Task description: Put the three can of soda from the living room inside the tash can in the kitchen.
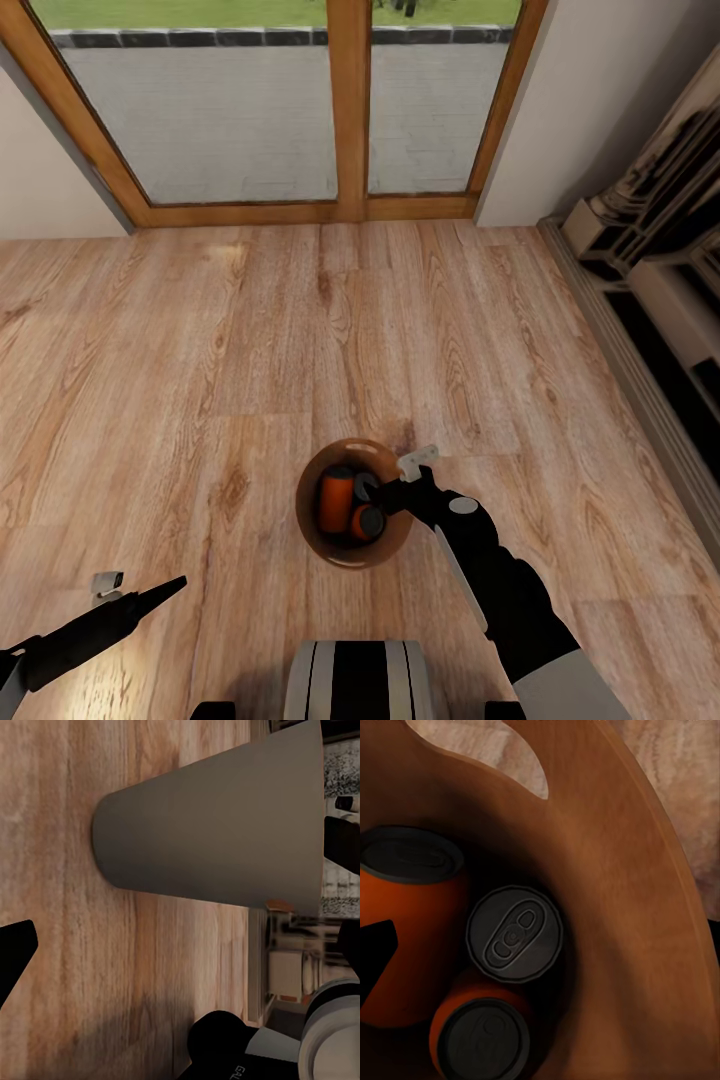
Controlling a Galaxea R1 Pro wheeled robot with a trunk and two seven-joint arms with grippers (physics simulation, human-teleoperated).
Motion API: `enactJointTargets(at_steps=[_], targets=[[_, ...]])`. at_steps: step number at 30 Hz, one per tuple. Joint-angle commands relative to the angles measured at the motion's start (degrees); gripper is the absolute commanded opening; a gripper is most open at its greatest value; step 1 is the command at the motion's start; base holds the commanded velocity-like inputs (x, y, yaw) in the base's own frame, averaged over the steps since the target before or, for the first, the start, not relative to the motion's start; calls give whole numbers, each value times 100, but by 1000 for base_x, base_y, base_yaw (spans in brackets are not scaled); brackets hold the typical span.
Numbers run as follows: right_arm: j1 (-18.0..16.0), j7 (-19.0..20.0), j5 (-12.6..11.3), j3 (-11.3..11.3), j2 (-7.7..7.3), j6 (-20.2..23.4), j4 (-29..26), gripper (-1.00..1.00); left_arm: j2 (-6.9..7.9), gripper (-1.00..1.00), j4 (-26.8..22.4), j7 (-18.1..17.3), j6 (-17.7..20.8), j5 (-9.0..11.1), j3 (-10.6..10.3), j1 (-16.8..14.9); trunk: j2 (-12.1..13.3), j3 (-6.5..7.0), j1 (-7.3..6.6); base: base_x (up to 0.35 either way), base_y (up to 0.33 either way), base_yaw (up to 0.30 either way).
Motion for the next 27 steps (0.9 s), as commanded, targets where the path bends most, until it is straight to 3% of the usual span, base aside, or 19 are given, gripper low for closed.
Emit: enactJointTargets(at_steps=[1,27], targets=[[-2,-1,17,-3,-1,-4,79,100,0,100,0,0,-2,0,0,-1,0,-1,1,0,0,0],[-16,-9,21,-5,0,-7,-62,100,0,100,0,-9,-3,1,-2,0,3,44,-4,0,0,0]])
